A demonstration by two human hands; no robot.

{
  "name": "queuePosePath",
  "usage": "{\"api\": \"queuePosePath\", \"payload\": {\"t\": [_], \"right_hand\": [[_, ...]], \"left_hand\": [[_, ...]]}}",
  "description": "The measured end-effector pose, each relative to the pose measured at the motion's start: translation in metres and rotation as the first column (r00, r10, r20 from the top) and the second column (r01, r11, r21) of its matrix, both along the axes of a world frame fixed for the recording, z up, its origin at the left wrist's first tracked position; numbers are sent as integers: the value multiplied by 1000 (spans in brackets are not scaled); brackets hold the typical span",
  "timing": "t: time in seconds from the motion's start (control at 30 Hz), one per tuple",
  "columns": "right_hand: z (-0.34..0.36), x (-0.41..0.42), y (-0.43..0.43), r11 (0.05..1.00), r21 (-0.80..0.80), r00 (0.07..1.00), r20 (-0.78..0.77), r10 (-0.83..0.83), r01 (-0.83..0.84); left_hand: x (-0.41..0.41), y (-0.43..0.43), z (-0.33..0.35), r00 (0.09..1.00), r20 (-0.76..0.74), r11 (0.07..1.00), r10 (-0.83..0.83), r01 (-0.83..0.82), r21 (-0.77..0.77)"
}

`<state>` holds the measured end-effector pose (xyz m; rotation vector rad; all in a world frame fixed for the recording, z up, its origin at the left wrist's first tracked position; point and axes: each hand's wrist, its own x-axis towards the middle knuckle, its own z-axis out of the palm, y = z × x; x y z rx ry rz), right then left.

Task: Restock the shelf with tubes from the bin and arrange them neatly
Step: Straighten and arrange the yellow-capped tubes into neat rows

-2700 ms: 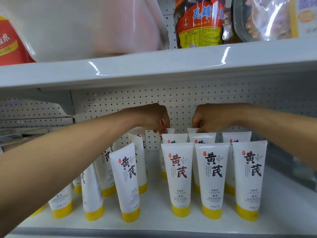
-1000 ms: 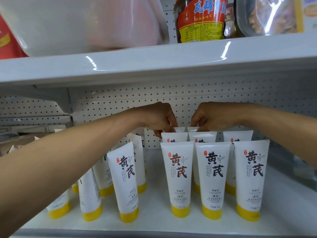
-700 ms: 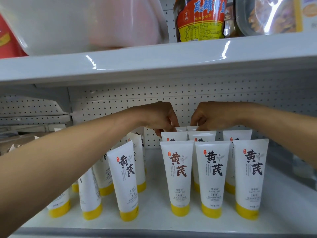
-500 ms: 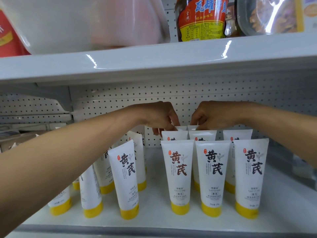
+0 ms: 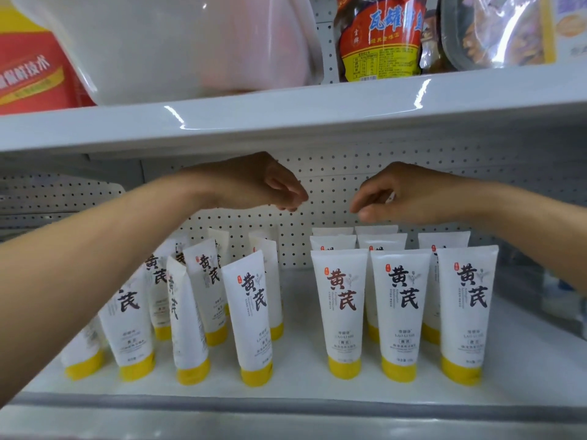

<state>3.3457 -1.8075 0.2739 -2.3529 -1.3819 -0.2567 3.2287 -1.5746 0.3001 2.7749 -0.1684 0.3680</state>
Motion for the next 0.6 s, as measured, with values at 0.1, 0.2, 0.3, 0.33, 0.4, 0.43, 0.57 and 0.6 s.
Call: {"api": "queuePosePath", "payload": {"t": [0.1,0.2,0.3,0.33,0.4,0.43,0.57,0.6], "right_hand": [[0,-15,6,999,22,999,6,34,-34],[-1,-36,12,997,46,997,-42,61,-59],[-3,-56,17,999,10,998,-29,51,-51],[-5,-62,18,999,-3,998,-24,51,-51],[-9,-74,19,997,-33,997,-36,66,-67],[-11,-79,19,996,-56,997,-45,65,-67],[-19,-89,19,982,-187,999,-47,-26,17],[-21,-89,20,977,-208,998,-43,-48,38]], "left_hand": [[-20,7,-4,1000,17,1000,12,-12,0],[-37,7,-10,999,25,996,27,-29,88],[-54,3,-15,997,30,986,76,-80,148],[-60,1,-17,994,27,977,108,-111,180],[-72,-4,-22,985,5,952,172,-168,255],[-78,-7,-25,979,-8,936,205,-194,293],[-85,-15,-40,963,21,839,269,-245,486],[-84,-17,-44,964,45,822,262,-248,512]]}}
